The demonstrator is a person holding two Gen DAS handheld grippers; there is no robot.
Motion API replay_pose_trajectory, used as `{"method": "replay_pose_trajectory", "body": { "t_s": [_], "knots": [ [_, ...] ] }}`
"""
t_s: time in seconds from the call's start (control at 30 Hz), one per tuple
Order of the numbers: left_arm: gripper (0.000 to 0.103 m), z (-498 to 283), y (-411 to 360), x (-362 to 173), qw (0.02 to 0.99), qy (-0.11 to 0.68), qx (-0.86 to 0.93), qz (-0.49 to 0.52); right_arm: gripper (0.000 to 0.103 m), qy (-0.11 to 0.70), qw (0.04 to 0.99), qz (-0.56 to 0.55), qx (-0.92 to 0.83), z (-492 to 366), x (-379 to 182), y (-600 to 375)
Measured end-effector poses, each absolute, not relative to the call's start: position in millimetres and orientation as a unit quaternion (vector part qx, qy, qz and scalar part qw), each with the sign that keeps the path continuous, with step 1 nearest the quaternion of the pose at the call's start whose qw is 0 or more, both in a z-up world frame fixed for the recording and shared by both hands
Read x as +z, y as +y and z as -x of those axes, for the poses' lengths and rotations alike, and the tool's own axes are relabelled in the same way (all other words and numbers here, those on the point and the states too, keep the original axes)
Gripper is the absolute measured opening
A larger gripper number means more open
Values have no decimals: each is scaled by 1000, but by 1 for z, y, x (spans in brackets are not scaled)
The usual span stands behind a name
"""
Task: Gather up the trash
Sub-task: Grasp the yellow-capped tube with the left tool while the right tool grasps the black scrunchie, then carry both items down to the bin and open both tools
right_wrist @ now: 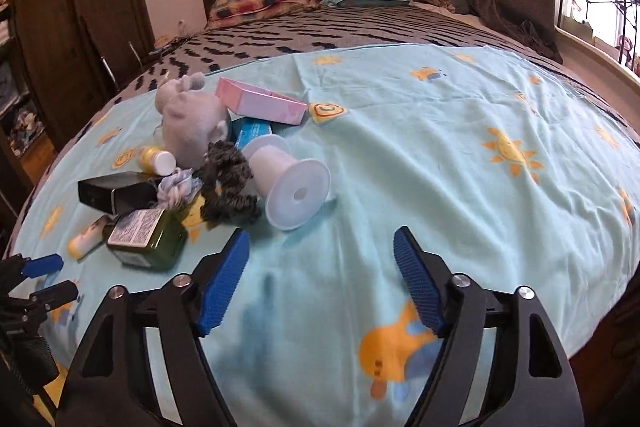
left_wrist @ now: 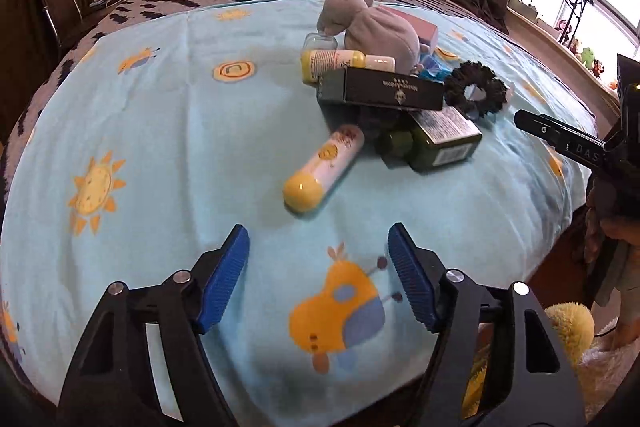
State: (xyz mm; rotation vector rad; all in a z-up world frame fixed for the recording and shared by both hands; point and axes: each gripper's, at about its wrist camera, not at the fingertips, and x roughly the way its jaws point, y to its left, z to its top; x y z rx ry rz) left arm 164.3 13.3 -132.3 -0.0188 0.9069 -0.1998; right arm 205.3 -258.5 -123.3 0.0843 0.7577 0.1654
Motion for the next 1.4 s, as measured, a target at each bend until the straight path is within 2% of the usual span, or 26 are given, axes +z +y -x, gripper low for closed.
{"method": "replay_pose_trajectory", "body": {
  "t_s": [0.2,0.33,0.6,0.73,0.87,0.93,1.03,1.4],
  "knots": [
    [65,-181,13,-130,896,432,-101,10,70,348,931,-58,88,-216,-112,-259],
    [58,-189,13,-133,896,432,-103,6,69,329,936,-57,112,-212,-103,-248],
    [43,-201,11,-132,896,429,-110,-3,43,337,926,-35,165,-221,-100,-216],
    [37,-204,7,-136,896,429,-115,-14,38,356,917,-31,174,-231,-113,-205],
    [34,-207,5,-137,896,427,-121,-19,21,379,908,-31,176,-240,-129,-199],
    [25,-207,4,-137,896,425,-125,-20,20,376,909,-32,176,-237,-131,-199],
    [19,-205,3,-136,896,423,-133,-21,18,368,912,-33,176,-232,-126,-201],
    [19,-161,2,-108,905,400,-142,-15,18,338,924,-29,179,-188,-89,-207]
  ]
}}
